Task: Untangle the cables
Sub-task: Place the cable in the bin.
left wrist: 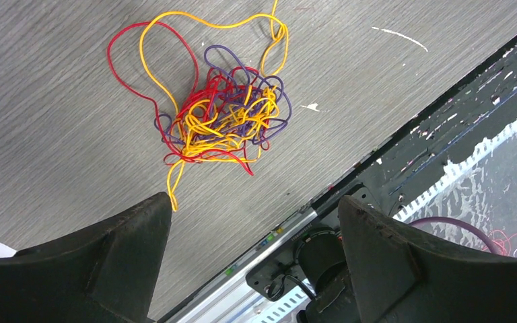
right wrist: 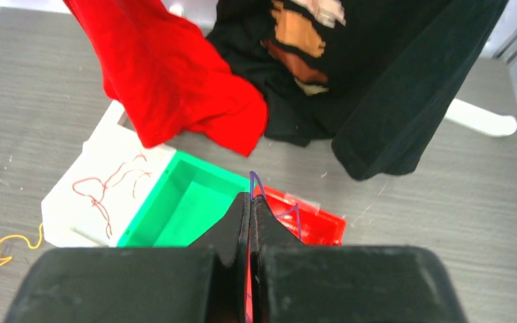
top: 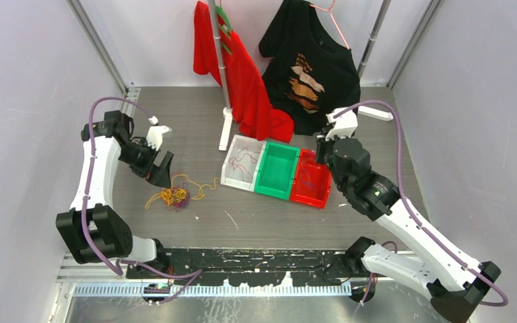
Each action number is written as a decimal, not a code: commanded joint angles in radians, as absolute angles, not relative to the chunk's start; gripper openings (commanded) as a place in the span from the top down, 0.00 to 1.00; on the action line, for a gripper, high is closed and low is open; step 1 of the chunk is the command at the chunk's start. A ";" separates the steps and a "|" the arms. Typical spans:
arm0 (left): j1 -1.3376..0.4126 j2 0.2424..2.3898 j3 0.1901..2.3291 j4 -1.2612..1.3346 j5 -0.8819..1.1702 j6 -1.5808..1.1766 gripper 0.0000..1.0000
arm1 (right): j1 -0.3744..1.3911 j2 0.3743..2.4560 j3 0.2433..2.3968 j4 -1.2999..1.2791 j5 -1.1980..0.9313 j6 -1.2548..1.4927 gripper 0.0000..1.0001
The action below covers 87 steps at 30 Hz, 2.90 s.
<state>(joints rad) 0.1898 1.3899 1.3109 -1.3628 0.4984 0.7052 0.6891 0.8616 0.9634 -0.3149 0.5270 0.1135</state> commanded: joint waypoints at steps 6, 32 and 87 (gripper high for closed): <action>0.186 1.365 1.319 -1.378 0.509 0.726 0.04 | 0.649 0.895 0.860 -0.304 0.523 0.257 0.99; 0.186 1.338 1.302 -1.369 0.498 0.738 0.00 | 0.459 1.217 0.910 -0.268 0.533 0.307 0.99; 0.189 1.388 1.288 -1.382 0.473 0.728 0.00 | 0.422 1.356 0.864 -0.280 0.275 0.611 0.77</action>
